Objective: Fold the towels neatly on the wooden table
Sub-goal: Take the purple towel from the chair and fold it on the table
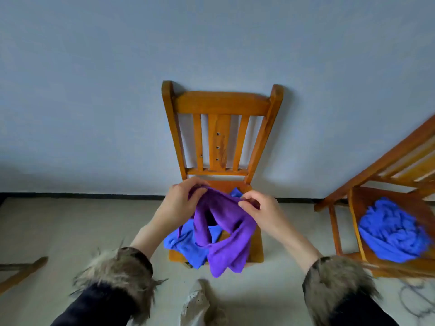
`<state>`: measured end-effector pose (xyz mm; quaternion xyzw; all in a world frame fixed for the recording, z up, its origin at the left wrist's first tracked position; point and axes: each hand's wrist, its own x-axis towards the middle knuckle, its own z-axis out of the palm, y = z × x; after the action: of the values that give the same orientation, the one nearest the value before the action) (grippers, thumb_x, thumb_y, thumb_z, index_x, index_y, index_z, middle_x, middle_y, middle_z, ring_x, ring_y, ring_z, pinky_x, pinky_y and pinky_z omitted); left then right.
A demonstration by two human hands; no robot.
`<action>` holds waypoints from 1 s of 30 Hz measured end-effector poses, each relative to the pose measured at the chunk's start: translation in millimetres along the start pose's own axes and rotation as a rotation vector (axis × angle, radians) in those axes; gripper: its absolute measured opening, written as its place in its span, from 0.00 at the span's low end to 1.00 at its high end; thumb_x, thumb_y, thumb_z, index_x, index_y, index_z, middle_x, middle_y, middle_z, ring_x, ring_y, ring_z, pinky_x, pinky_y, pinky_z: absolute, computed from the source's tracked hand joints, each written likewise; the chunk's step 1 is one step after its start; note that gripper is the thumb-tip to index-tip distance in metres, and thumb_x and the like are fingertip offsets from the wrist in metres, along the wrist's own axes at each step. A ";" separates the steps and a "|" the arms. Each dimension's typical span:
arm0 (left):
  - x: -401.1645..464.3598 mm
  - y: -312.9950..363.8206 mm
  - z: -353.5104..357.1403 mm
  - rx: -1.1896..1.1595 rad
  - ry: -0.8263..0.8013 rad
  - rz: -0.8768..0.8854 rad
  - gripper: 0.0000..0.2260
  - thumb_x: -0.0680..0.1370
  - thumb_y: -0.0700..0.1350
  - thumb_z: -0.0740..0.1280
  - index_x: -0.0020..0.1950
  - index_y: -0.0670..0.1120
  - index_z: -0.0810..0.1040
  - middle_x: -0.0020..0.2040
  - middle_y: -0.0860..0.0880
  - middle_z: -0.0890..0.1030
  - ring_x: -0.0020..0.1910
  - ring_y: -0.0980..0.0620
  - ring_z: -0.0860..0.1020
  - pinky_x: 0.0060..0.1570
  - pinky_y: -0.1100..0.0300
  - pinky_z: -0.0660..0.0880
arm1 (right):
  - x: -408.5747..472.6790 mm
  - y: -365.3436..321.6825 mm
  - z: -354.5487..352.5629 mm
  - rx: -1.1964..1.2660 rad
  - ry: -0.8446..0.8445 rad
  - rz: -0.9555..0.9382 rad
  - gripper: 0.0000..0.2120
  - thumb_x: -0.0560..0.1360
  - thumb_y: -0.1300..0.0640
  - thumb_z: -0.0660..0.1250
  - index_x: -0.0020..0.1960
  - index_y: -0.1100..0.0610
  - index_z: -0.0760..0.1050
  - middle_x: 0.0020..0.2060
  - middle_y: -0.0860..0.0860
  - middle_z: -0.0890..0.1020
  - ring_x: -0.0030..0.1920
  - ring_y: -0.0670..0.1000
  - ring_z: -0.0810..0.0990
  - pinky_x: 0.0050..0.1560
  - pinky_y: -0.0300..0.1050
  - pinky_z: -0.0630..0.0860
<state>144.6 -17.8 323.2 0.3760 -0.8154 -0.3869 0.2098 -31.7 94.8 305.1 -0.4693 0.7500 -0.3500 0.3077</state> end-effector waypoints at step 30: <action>-408.3 -67.0 -451.7 0.325 1.134 -0.381 0.05 0.77 0.37 0.65 0.44 0.43 0.80 0.35 0.54 0.78 0.33 0.65 0.73 0.35 0.74 0.67 | -42.0 -418.5 338.2 -0.065 -0.080 -0.522 0.15 0.79 0.54 0.59 0.34 0.59 0.67 0.27 0.49 0.71 0.33 0.55 0.70 0.30 0.46 0.62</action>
<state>717.8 57.1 526.1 0.6892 -0.5438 -0.0284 0.4779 455.6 -78.1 460.0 -0.6700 0.6015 -0.3747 0.2210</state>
